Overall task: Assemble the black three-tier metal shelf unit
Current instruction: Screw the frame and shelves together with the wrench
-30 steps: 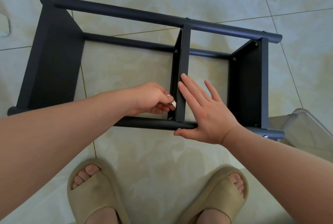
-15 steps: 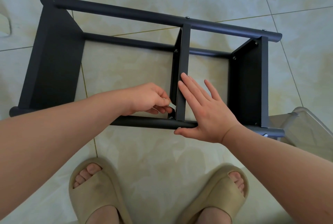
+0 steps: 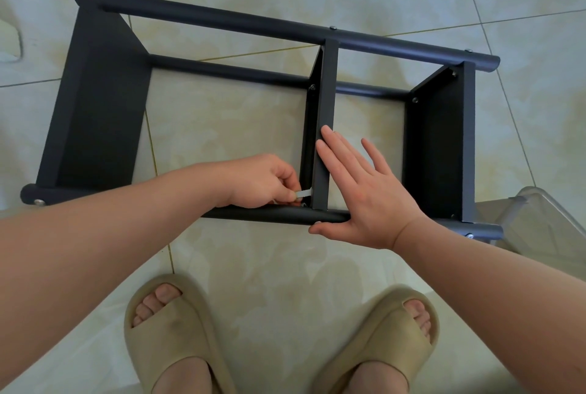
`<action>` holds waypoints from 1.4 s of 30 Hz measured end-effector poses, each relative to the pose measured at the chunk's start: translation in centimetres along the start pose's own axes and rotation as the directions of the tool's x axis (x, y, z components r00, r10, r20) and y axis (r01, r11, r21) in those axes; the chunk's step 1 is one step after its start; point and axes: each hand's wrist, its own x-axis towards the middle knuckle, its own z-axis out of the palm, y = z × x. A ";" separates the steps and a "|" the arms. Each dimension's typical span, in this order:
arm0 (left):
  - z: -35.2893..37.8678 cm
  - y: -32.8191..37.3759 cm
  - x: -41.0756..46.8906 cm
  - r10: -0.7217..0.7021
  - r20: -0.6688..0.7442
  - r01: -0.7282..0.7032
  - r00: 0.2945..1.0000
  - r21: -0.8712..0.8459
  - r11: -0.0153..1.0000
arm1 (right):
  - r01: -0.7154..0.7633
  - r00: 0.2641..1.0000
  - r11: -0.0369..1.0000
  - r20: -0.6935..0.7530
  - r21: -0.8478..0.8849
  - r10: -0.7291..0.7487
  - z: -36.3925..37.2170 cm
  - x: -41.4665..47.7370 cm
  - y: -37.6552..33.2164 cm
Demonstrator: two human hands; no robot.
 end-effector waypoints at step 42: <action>1.0 2.1 0.7 -0.198 -0.166 0.095 0.966 -0.482 0.871 | 0.005 0.999 1.000 -0.035 0.027 -0.004 0.2 0.0 0.1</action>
